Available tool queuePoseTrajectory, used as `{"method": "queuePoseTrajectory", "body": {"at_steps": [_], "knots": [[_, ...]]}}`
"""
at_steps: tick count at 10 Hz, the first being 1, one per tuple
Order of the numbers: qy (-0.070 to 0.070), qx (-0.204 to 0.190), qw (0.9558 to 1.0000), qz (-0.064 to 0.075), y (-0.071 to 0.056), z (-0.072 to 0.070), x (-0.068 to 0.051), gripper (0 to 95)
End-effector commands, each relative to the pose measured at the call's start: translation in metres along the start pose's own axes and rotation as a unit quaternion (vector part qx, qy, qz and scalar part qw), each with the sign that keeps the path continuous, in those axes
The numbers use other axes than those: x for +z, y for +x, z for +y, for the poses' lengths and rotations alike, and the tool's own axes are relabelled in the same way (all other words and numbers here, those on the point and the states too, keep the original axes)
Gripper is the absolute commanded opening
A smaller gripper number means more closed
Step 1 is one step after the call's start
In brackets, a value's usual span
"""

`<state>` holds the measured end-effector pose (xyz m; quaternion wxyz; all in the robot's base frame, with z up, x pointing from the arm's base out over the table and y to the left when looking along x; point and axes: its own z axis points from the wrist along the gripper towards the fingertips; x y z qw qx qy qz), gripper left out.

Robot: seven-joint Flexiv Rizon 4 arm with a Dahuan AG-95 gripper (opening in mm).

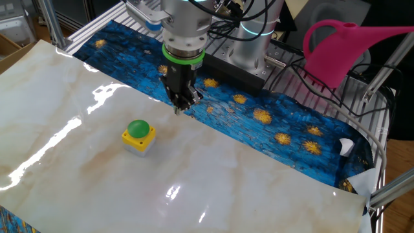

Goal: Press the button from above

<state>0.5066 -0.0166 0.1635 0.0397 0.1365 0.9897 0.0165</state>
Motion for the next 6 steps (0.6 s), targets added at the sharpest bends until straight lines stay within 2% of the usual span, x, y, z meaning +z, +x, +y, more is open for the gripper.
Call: {"method": "queuePoseTrajectory", "body": {"at_steps": [1, 6], "knots": [[-0.001, -0.008, 1.0, 0.002, -0.007, -0.003, -0.002, 0.0], [-0.003, -0.026, 0.9997, 0.002, -0.022, -0.013, -0.003, 0.0]]}}
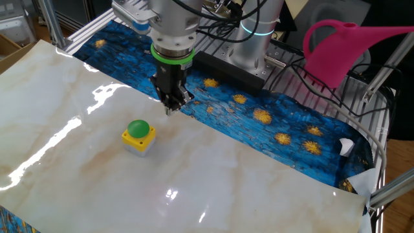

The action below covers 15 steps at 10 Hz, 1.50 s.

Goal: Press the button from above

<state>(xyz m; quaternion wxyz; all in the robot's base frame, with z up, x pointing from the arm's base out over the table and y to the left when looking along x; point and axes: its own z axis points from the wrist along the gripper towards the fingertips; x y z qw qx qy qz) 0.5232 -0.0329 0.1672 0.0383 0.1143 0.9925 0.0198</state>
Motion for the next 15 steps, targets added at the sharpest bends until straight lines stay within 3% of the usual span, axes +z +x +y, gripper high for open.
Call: {"method": "queuePoseTrajectory", "body": {"at_steps": [1, 9, 15], "knots": [[0.0, -0.011, 0.9999, 0.0, -0.005, -0.007, 0.0, 0.0], [-0.007, -0.06, 0.9982, -0.001, -0.027, -0.04, 0.0, 0.0], [-0.012, -0.1, 0.9948, -0.008, -0.047, -0.06, 0.008, 0.0]]}}
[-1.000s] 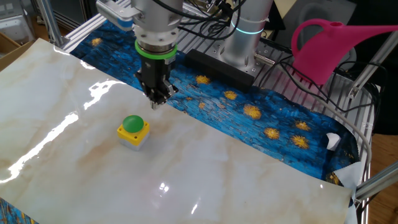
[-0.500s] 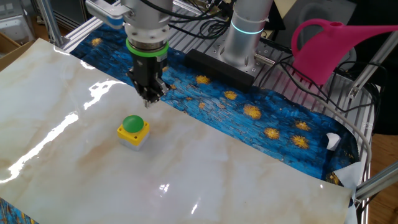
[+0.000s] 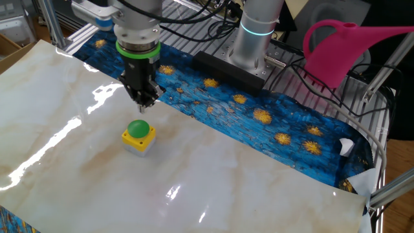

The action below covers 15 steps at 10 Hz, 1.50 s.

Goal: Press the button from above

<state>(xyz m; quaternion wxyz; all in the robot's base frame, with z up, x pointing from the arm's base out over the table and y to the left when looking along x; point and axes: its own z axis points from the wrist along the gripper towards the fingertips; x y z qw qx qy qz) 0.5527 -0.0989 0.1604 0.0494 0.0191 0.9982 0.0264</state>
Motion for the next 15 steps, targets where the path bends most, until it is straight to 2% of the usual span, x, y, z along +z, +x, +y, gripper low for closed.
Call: {"method": "queuePoseTrajectory", "body": {"at_steps": [1, 8, 9, 15], "knots": [[-0.001, -0.008, 1.0, 0.0, -0.006, -0.005, 0.003, 0.0], [0.019, -0.013, 0.9997, -0.01, -0.011, -0.007, 0.025, 0.0], [0.018, -0.02, 0.9995, -0.016, -0.011, -0.007, 0.03, 0.0], [0.005, -0.019, 0.9992, -0.034, -0.006, -0.012, 0.064, 0.0]]}}
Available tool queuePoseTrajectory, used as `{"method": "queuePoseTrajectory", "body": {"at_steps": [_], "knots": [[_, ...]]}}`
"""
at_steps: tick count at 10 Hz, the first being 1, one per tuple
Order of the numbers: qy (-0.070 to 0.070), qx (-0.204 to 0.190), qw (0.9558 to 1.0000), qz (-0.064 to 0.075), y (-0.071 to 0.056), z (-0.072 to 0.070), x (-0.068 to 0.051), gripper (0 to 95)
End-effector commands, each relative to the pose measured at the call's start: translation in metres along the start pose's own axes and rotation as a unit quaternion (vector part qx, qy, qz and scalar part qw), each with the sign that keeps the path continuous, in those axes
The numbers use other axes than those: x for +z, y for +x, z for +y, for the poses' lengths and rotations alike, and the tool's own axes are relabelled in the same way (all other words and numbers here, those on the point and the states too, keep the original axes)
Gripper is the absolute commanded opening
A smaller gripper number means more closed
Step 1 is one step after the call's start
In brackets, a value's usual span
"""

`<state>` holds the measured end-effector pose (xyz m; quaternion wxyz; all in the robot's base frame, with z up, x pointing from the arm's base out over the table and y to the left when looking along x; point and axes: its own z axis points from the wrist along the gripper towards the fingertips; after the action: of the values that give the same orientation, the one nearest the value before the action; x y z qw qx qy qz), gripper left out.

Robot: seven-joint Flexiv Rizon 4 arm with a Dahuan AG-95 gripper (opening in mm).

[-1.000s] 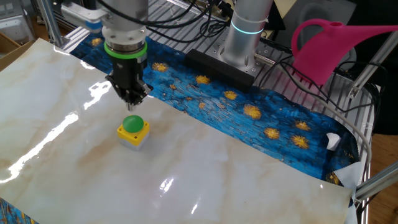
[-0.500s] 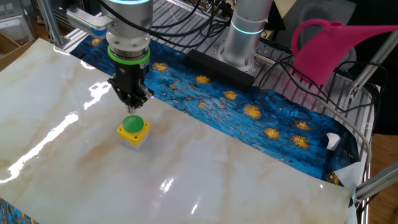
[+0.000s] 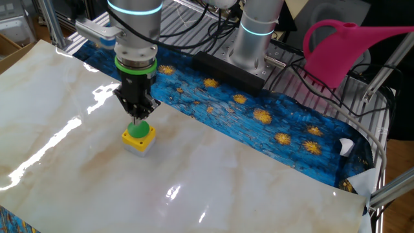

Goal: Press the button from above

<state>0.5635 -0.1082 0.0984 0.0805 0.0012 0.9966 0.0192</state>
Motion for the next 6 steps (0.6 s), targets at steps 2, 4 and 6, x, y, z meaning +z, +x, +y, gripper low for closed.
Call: {"method": "queuePoseTrajectory", "body": {"at_steps": [2, 4, 6], "knots": [[-0.005, 0.005, 0.9999, -0.013, 0.004, -0.002, 0.015, 0.0], [-0.006, 0.005, 0.9998, -0.016, 0.004, -0.002, 0.015, 0.0], [-0.004, 0.003, 1.0, -0.006, 0.0, -0.003, 0.003, 0.0]]}}
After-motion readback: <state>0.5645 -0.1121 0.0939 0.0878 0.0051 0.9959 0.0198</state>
